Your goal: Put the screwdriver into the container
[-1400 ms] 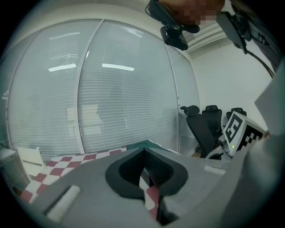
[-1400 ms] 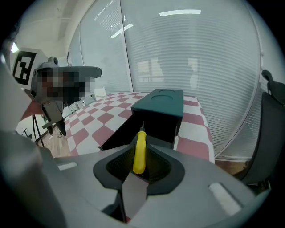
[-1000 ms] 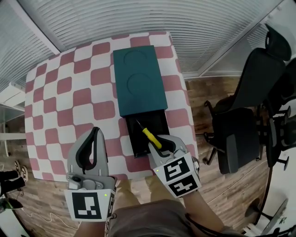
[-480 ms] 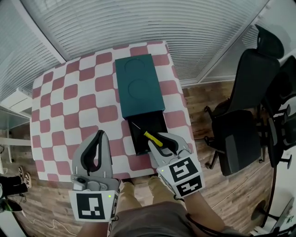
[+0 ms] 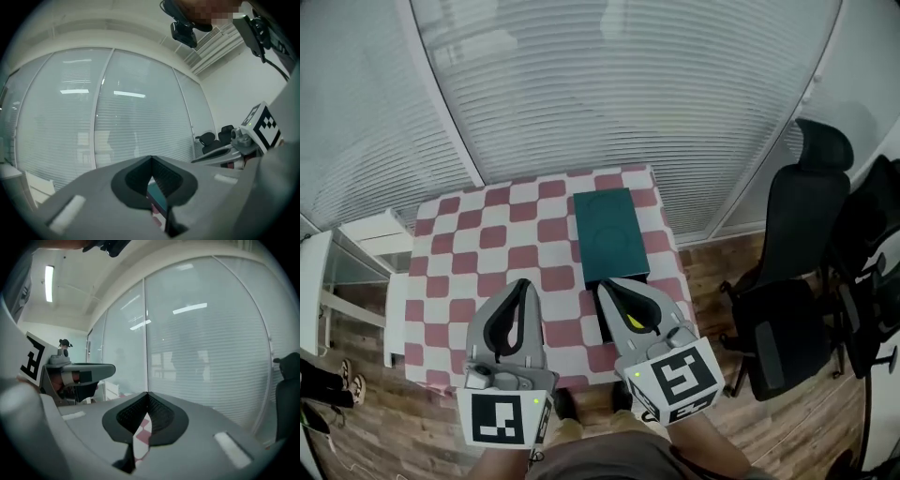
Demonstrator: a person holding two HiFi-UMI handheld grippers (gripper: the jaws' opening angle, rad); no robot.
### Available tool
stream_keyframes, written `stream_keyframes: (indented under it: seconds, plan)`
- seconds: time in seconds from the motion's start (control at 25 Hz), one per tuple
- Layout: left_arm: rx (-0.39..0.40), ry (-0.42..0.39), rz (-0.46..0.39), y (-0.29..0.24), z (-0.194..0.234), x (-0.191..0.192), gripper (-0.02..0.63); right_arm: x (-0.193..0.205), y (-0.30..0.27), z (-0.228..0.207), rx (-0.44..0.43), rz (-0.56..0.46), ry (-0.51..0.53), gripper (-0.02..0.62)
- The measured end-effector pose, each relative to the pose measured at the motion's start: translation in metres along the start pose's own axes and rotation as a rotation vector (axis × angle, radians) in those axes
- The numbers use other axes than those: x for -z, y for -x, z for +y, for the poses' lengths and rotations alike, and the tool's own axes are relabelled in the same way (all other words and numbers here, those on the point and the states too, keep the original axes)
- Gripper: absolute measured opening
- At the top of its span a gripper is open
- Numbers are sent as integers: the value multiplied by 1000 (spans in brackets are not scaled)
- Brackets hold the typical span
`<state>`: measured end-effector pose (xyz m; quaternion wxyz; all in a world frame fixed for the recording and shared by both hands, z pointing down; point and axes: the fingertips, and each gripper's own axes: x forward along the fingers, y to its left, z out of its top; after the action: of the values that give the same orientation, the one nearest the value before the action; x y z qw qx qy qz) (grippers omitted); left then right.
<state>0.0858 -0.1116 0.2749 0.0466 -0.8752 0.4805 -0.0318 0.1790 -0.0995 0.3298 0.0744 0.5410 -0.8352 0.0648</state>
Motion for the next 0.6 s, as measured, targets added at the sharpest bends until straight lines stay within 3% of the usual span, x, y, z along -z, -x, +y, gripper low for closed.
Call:
stream_keyframes:
  seconds: [0.32, 0.6]
  plan:
    - [-60, -49, -126, 17, 32, -59, 0, -88, -6, 32, -10, -190, 99, 25]
    - [-60, -53, -164, 24, 39, -66, 0, -98, -9, 48, -8, -220, 136, 25]
